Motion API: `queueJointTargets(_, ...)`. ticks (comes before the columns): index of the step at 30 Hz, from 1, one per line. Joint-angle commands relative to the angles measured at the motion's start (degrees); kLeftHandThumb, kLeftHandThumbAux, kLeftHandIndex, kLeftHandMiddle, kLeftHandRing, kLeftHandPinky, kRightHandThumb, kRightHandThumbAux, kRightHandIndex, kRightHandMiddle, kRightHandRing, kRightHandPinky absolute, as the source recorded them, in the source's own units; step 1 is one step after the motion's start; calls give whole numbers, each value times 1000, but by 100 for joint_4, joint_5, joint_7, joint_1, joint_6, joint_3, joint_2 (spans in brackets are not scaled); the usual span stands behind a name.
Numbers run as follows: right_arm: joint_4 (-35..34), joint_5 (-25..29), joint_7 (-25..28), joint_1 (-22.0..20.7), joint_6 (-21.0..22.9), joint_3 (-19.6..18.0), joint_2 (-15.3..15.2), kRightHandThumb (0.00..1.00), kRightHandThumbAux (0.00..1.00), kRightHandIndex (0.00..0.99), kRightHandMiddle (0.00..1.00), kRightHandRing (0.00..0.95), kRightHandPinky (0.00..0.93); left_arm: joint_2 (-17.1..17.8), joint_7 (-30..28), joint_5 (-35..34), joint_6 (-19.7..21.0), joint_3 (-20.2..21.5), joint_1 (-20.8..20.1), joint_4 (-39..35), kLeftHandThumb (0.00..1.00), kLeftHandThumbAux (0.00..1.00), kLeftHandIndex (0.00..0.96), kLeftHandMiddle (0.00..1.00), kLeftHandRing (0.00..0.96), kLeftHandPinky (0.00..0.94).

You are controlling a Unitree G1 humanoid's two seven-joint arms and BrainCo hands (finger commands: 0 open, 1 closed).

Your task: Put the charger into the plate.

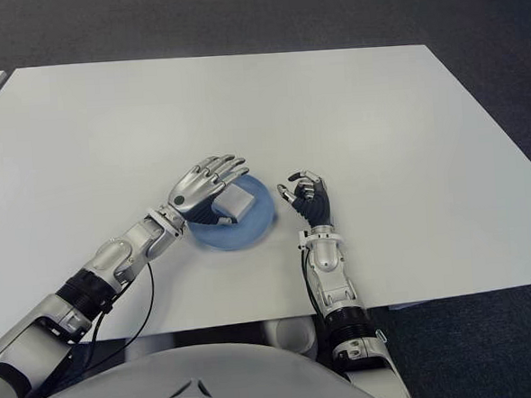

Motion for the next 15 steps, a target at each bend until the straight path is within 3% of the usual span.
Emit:
queueJointTargets(1,24,-43,2,14,113,0,6,703,728,436,786,800,822,-38,200,32,47,-14,140,72,395,529,0,0,0,0)
queueJointTargets(7,6,-41,14,25,136,1,1,702,729,435,778,793,810,-161,467,-292,12,180,276,92,361,526,0,0,0,0)
queueJointTargets(11,-19,-28,12,42,121,-8,1,702,729,435,775,789,802,-434,794,-821,-50,518,476,153,337,533,0,0,0,0)
queueJointTargets(15,-24,-30,-5,49,66,-9,0,703,729,435,780,793,813,-732,640,-2038,-314,1161,840,186,293,545,0,0,0,0)
